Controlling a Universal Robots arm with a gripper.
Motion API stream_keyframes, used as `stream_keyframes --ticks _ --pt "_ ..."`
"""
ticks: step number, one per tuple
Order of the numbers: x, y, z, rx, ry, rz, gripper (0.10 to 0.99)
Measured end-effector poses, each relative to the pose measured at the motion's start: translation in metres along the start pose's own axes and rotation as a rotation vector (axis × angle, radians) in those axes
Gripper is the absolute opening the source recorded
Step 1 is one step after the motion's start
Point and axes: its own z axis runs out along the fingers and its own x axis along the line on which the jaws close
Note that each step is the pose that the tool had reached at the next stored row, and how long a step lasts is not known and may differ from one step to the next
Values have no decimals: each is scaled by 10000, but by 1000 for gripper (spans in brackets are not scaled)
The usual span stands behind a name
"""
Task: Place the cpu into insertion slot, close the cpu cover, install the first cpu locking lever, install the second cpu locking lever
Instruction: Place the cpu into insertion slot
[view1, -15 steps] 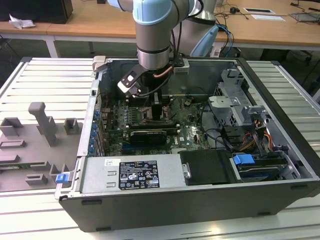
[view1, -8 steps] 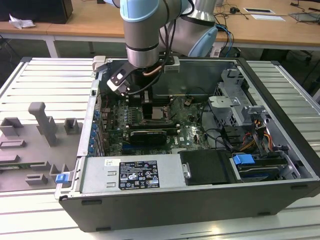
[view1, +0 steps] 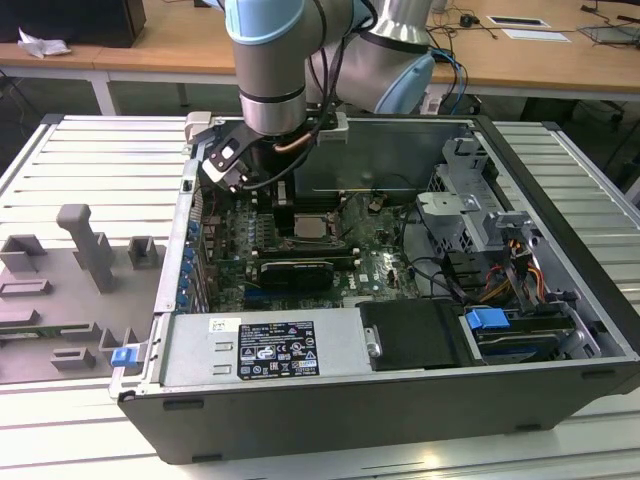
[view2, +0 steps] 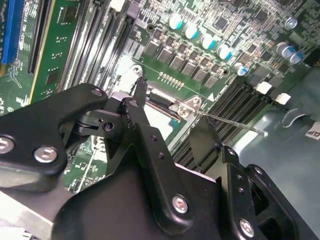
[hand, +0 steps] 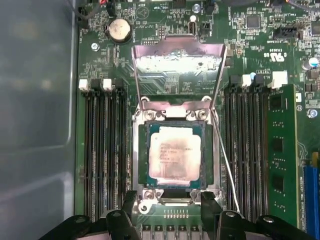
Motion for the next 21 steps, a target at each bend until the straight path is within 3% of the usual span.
stream_keyframes --ticks 4,9,16,18,20,21 --pt "0 7 2 3 0 -1 612" --pt "1 189 19 47 0 1 612" --pt "-1 305 100 48 0 5 612" --pt "-4 321 145 48 -52 82 612" --pt "-2 331 134 51 -137 82 612" --pt "-2 337 130 59 -227 66 612"
